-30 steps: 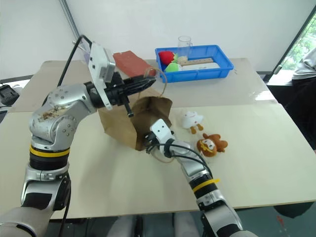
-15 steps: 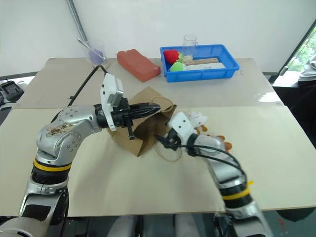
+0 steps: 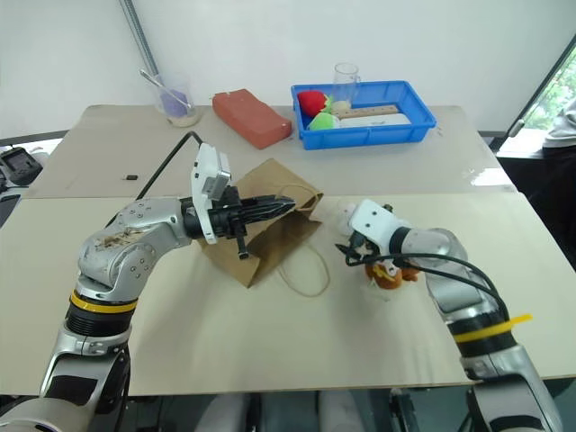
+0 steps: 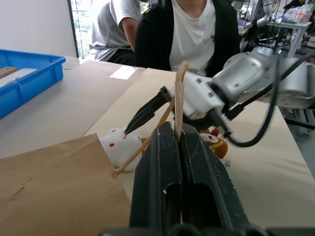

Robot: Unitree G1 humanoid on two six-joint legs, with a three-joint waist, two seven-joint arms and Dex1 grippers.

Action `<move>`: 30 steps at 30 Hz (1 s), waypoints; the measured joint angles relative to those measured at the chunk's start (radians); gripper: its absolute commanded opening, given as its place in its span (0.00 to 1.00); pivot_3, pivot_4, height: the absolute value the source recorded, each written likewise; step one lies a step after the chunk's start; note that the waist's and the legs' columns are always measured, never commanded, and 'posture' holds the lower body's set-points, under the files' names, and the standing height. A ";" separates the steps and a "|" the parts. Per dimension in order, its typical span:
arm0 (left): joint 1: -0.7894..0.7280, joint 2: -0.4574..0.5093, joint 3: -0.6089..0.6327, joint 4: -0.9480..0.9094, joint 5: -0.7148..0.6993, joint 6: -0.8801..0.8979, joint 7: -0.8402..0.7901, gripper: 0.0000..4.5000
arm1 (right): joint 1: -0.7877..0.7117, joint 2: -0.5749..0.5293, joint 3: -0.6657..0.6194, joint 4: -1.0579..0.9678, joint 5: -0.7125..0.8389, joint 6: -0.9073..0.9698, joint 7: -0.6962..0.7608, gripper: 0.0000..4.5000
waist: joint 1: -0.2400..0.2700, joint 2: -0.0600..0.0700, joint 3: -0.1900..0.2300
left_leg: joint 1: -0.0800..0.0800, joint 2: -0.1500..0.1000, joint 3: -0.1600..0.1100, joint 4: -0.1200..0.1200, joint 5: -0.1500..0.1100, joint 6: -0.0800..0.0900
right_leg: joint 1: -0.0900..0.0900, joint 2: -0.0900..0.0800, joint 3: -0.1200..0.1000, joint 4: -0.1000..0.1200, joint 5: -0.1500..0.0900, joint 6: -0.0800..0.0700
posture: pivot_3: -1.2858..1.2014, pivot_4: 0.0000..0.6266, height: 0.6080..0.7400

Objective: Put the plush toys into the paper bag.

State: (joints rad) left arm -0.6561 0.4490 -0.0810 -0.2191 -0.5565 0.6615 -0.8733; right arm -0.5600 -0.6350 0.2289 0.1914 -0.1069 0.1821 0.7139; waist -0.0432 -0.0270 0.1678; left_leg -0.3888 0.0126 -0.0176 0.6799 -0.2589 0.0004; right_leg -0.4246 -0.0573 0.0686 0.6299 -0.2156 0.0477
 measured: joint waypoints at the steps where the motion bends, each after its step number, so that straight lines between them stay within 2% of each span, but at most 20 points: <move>1: 0.000 0.000 0.000 0.000 0.000 0.000 0.000 0.00 | -0.015 0.008 0.003 0.040 -0.011 -0.013 -0.006 0.74 | 0.000 0.000 0.000 | 0.000 0.000 0.000 0.000 0.000 0.000 | 0.000 0.000 0.000 0.000 0.000 0.000 | 0.52 0.24 1.00; 10: 0.000 0.006 0.025 -0.004 -0.032 0.032 0.007 0.00 | -0.069 0.037 0.001 0.158 -0.066 -0.093 -0.040 0.05 | 0.000 0.000 0.000 | 0.000 0.000 -0.001 0.000 0.000 0.000 | 0.000 -0.001 0.000 0.000 0.000 0.000 | 0.52 0.24 1.00; 11: 0.000 0.006 0.026 -0.004 -0.035 0.035 0.009 0.00 | -0.069 0.033 0.000 0.157 -0.068 -0.097 -0.039 0.00 | 0.000 0.000 0.000 | 0.000 0.000 -0.001 0.000 0.000 0.000 | 0.000 -0.001 0.000 0.000 0.000 0.000 | 0.52 0.24 1.00; 16: 0.002 0.005 0.035 -0.003 -0.044 0.039 0.011 0.00 | -0.010 -0.032 -0.041 0.020 -0.011 -0.052 0.059 0.00 | 0.004 0.000 0.000 | -0.001 0.000 -0.001 0.000 0.000 0.000 | 0.000 -0.001 0.000 0.000 0.000 0.000 | 0.52 0.24 1.00; 22: -0.007 -0.001 0.063 0.008 -0.079 0.047 0.016 0.00 | 0.054 -0.173 -0.142 -0.456 0.257 0.239 0.281 0.00 | 0.003 0.001 0.000 | 0.000 0.000 -0.005 0.000 -0.001 0.001 | 0.001 0.000 -0.001 0.000 0.000 0.000 | 0.52 0.24 1.00; 26: -0.012 -0.001 0.061 0.017 -0.092 0.060 0.006 0.00 | 0.056 -0.127 -0.116 -0.603 0.327 0.349 0.275 0.00 | 0.000 0.001 0.000 | 0.001 0.000 -0.003 0.001 0.000 0.001 | 0.002 0.001 -0.001 0.001 0.000 0.000 | 0.52 0.24 1.00; 30: -0.017 -0.009 0.061 0.025 -0.095 0.062 0.006 0.00 | 0.042 -0.052 -0.023 -0.612 0.308 0.369 0.232 0.00 | 0.002 0.001 0.000 | 0.000 0.000 -0.003 0.001 0.000 0.001 | 0.001 0.000 -0.001 0.001 0.000 0.000 | 0.52 0.24 1.00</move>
State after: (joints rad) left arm -0.6733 0.4398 -0.0199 -0.1941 -0.6516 0.7234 -0.8672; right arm -0.5178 -0.6874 0.2059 -0.4205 0.2009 0.5506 0.9456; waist -0.0410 -0.0264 0.1682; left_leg -0.3885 0.0125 -0.0202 0.6807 -0.2593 0.0010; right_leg -0.4236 -0.0569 0.0679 0.6305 -0.2157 0.0479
